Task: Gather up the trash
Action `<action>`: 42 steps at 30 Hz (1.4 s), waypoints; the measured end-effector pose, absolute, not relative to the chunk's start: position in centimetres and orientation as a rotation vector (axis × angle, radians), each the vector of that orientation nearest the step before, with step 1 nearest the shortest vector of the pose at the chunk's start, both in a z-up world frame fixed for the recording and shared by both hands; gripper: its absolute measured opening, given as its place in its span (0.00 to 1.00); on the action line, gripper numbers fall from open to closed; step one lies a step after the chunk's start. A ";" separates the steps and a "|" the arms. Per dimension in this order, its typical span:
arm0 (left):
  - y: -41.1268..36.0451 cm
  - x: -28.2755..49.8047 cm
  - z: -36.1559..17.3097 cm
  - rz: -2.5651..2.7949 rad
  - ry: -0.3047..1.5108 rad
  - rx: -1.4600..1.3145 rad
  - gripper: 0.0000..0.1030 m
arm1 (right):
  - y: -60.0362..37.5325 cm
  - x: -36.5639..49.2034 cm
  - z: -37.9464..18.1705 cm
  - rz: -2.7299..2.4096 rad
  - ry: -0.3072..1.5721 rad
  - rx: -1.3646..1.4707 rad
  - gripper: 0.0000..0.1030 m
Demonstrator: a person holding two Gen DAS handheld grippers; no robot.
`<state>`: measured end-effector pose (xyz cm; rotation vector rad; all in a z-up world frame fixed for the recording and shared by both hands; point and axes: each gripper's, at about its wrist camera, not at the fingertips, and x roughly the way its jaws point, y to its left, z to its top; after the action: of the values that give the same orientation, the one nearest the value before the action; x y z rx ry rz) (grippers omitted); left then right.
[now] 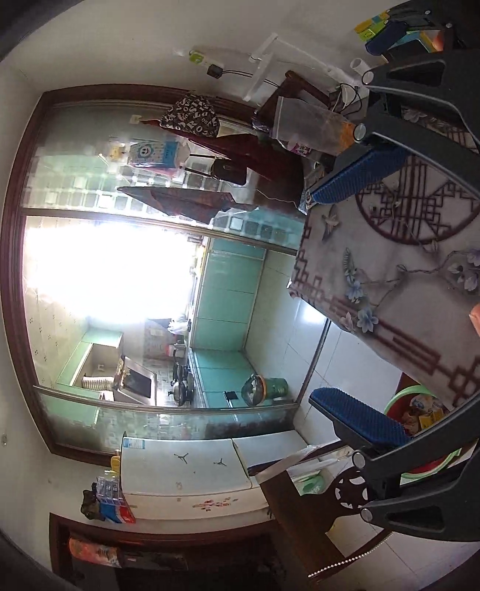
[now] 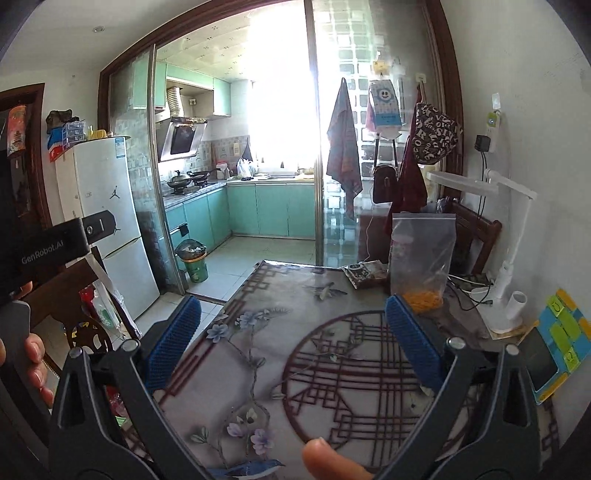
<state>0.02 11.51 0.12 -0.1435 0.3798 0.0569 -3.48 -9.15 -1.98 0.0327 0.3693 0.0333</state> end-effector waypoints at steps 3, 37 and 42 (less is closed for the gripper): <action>10.6 -0.9 0.1 0.083 0.374 -0.129 0.93 | -10.2 -3.8 -2.0 0.038 0.367 0.052 0.96; 7.7 -0.4 0.2 0.152 0.401 -0.068 0.93 | -12.3 -2.1 -3.5 0.108 0.436 0.053 0.96; 7.3 -0.1 0.0 0.147 0.405 -0.058 0.93 | -12.5 -2.0 -3.9 0.108 0.441 0.049 0.96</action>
<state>-0.07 7.33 0.04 -0.0581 0.4045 0.1467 -1.97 -12.50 -3.92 0.0490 0.4413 0.1077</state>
